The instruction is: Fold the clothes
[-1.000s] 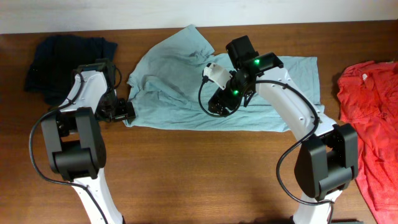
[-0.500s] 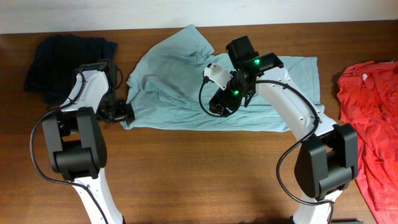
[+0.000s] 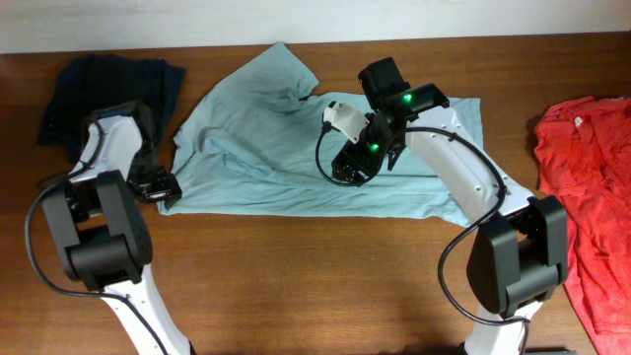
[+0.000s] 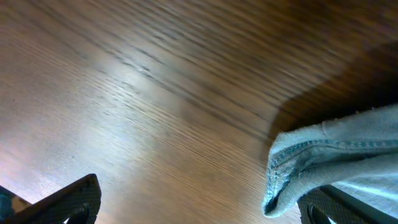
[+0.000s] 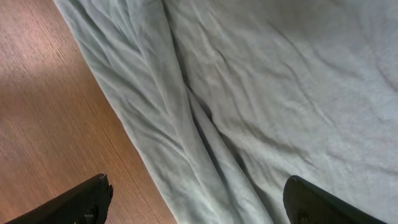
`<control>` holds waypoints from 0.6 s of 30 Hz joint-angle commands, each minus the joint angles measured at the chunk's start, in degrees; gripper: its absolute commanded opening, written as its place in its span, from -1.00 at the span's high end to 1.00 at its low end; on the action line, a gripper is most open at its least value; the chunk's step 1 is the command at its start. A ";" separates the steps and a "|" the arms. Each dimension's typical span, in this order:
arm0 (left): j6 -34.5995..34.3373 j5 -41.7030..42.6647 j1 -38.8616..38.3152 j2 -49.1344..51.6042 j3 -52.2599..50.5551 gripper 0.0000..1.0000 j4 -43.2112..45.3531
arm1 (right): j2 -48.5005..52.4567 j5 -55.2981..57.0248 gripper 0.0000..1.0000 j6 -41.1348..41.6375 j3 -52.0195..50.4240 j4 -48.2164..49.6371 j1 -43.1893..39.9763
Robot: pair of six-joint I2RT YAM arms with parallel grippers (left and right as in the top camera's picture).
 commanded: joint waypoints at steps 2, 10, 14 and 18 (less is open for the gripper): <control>-0.17 -1.92 0.22 1.05 -0.70 -0.99 0.35 | 0.07 0.55 -0.86 -0.42 0.13 -0.20 -0.15; -0.15 -1.90 0.22 1.05 -0.70 -0.99 0.35 | 0.07 0.55 -0.93 -0.42 0.13 -0.42 -0.15; -0.17 -1.90 0.22 1.05 -0.70 -0.99 0.35 | 0.07 0.55 -0.99 -0.42 0.13 -0.42 -0.15; -0.17 -1.90 0.22 1.05 -0.70 -0.99 0.35 | 0.07 0.48 -0.98 -0.42 0.13 -0.37 -0.09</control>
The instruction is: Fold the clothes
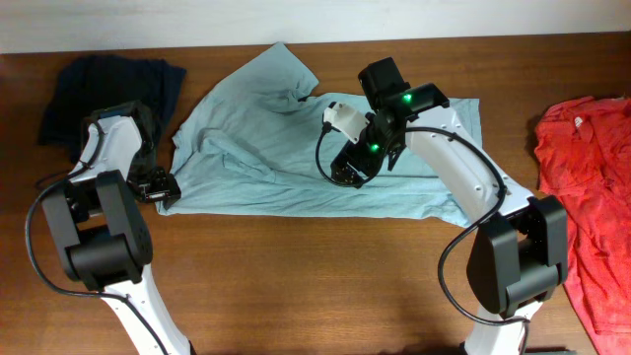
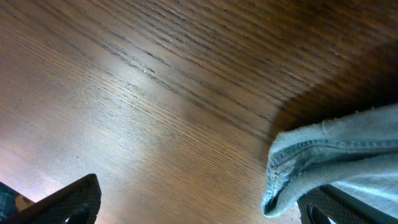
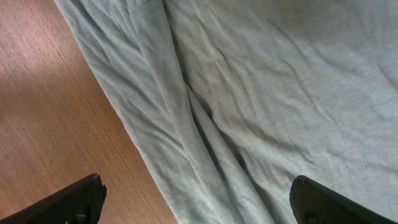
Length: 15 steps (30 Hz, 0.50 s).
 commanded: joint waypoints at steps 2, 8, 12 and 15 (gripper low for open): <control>-0.17 -1.25 0.24 1.05 -0.68 -0.99 0.28 | 0.07 0.07 -0.97 -0.42 0.11 -0.13 -0.09; -0.17 -1.25 0.24 1.05 -0.68 -0.99 0.28 | 0.39 -0.20 -1.00 -0.15 0.11 0.37 3.87; -0.17 -1.25 0.22 1.05 -0.68 -0.99 0.28 | 1.70 6.86 -0.89 5.62 0.11 7.48 10.01; -0.17 -1.25 0.24 1.05 -0.68 -0.99 0.28 | 3.26 13.46 -0.79 15.89 0.11 17.73 13.84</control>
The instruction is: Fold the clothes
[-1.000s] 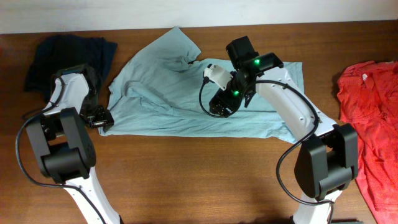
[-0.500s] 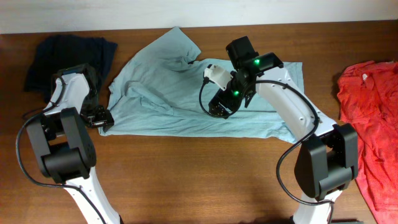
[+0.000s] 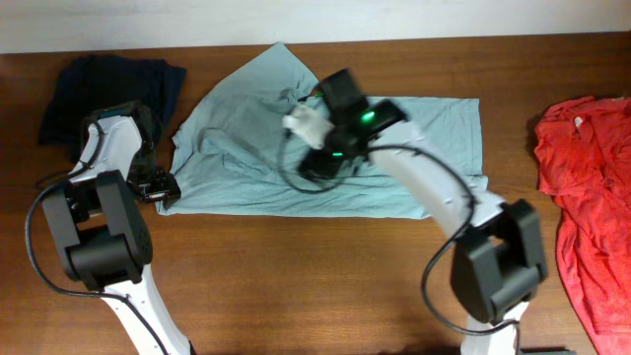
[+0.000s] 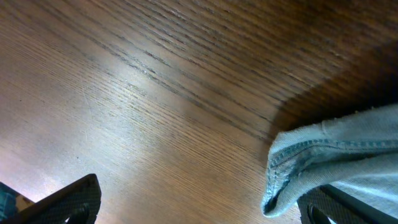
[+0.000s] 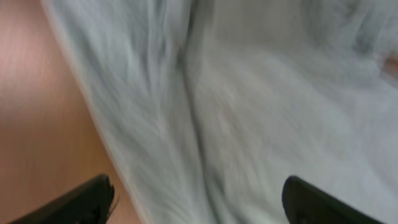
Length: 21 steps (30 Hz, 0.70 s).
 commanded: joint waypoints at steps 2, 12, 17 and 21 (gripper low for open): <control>-0.17 -1.22 0.24 1.05 -0.68 -0.99 0.24 | 3.30 8.37 -0.76 13.22 0.17 10.58 5.44; -0.17 -1.22 0.24 1.05 -0.68 -0.99 0.24 | 15.21 8.37 0.51 16.72 0.17 35.69 8.63; -0.17 -1.22 0.22 1.05 -0.68 -0.99 0.24 | 19.87 7.98 0.70 16.72 0.17 41.94 9.77; -0.17 -1.22 0.22 1.05 -0.68 -0.99 0.24 | 19.91 7.52 0.83 18.64 0.20 40.59 11.30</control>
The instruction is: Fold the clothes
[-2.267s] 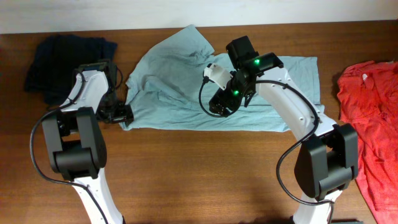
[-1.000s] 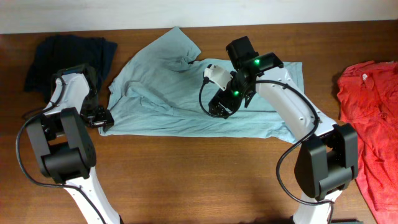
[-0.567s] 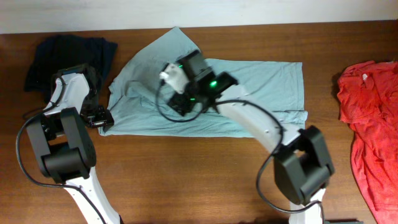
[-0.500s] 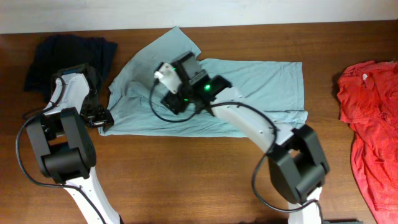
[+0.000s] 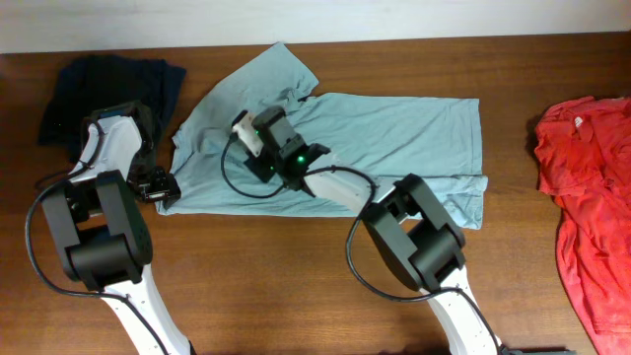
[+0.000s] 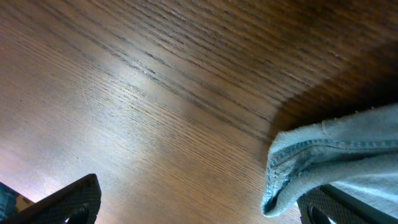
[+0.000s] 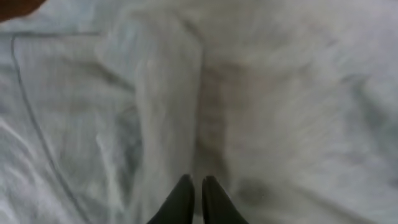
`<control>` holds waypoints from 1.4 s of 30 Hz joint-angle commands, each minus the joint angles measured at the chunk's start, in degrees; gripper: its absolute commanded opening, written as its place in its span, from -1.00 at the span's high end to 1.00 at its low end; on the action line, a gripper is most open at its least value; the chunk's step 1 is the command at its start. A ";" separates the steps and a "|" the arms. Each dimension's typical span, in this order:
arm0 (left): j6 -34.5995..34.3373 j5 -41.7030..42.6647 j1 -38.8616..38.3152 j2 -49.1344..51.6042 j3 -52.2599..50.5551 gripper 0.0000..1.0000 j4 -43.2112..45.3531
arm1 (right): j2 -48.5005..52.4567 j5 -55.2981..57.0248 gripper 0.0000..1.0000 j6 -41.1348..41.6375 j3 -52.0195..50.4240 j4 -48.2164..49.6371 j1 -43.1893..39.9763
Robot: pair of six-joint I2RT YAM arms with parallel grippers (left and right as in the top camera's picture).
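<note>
A light blue shirt (image 5: 394,128) lies spread across the back middle of the wooden table (image 5: 296,286). My right gripper (image 5: 258,158) is down on its left part. In the right wrist view, which is blurred, the right gripper (image 7: 194,183) is shut, its tips pinching a raised fold of the shirt (image 7: 280,93). My left gripper (image 5: 158,187) sits at the shirt's lower left corner. It (image 6: 199,205) stands open over bare wood, and the shirt's hemmed corner (image 6: 336,155) rests by its right finger.
A dark navy garment (image 5: 108,84) lies bunched at the back left, just behind the left arm. A red shirt (image 5: 582,168) lies along the table's right edge. The right arm's links stretch over the shirt's lower middle.
My right gripper was open over the shirt's middle; now it is further left on the shirt and shut on a fold. The left gripper has not moved.
At the two oldest moments my right gripper hung open over the shirt's lower hem, right of centre. Then it was over the middle, still open. Now it is shut on the left part. My left gripper stayed open at the lower left corner throughout.
</note>
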 commanded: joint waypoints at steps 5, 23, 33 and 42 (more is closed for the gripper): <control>-0.17 -1.20 0.22 1.05 -0.68 -0.99 0.20 | -0.79 -0.48 0.92 1.75 0.31 -0.13 3.19; -0.17 -1.20 0.24 1.05 -0.68 -0.99 0.20 | -0.98 -3.54 0.92 1.73 0.52 -3.13 3.13; -0.17 -1.20 0.24 1.05 -0.68 -0.99 0.20 | -0.55 -1.46 0.92 1.73 0.50 -3.13 -0.90; -0.17 -1.20 0.22 1.05 -0.68 -0.99 0.20 | -0.33 1.55 0.92 1.70 0.66 0.72 -4.15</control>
